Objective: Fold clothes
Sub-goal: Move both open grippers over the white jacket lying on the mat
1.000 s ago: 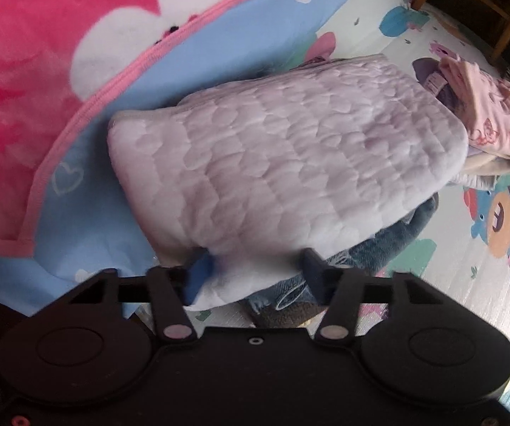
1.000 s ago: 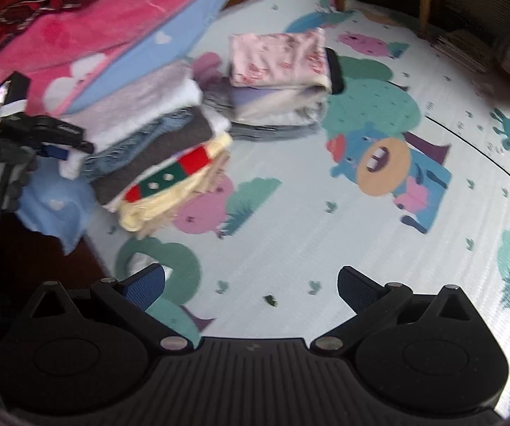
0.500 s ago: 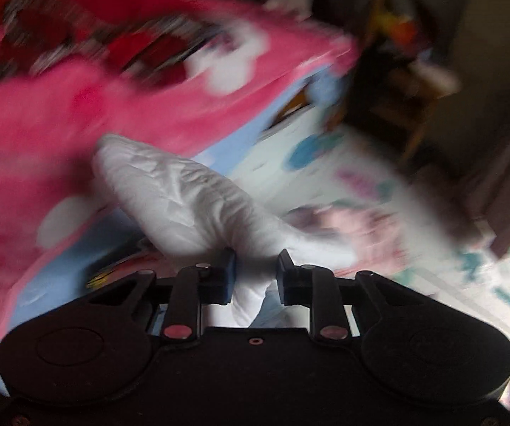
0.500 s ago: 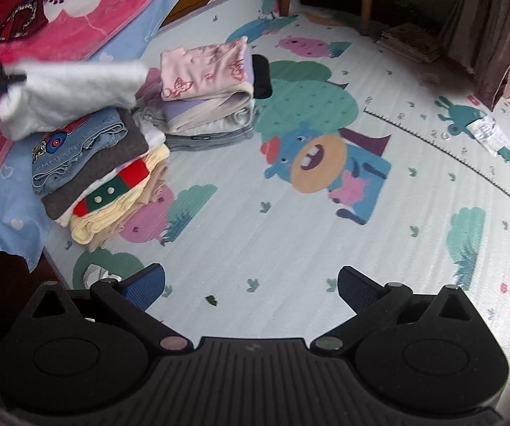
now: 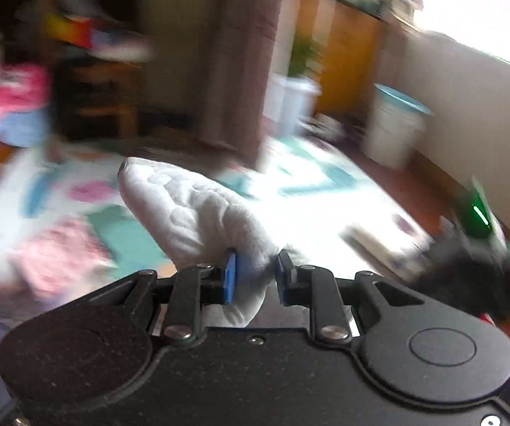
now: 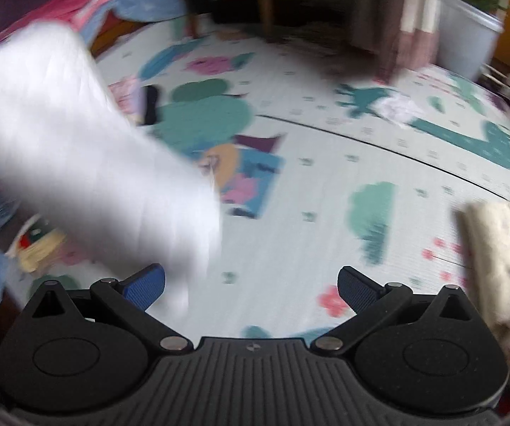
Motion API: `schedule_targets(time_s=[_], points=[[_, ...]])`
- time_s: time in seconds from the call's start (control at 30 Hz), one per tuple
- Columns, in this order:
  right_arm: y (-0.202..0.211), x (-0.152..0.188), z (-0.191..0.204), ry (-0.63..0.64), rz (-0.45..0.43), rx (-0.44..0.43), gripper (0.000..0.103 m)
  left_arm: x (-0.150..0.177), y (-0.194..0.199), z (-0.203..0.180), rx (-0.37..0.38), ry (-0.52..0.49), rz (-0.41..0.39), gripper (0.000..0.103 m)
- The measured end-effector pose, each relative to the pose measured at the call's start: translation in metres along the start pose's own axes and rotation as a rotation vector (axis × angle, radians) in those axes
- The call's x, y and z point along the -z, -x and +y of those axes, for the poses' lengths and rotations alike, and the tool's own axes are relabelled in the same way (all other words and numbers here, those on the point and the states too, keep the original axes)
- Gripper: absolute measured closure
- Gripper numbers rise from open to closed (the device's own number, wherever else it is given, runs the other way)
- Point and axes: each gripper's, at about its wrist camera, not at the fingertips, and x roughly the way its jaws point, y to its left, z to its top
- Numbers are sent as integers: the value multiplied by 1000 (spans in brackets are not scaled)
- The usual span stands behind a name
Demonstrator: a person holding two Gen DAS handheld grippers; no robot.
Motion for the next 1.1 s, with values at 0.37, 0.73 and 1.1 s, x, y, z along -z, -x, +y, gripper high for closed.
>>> schedule_targets(time_s=[0.37, 0.73, 1.1], points=[[-13, 60, -118, -90, 84, 211, 0, 45, -92, -85, -17, -181, 277, 58], [-42, 118, -73, 303, 127, 100, 6, 123, -127, -118, 87, -413, 365, 55], [-77, 199, -22, 972, 208, 30, 49, 240, -143, -145, 183, -860, 405, 54]])
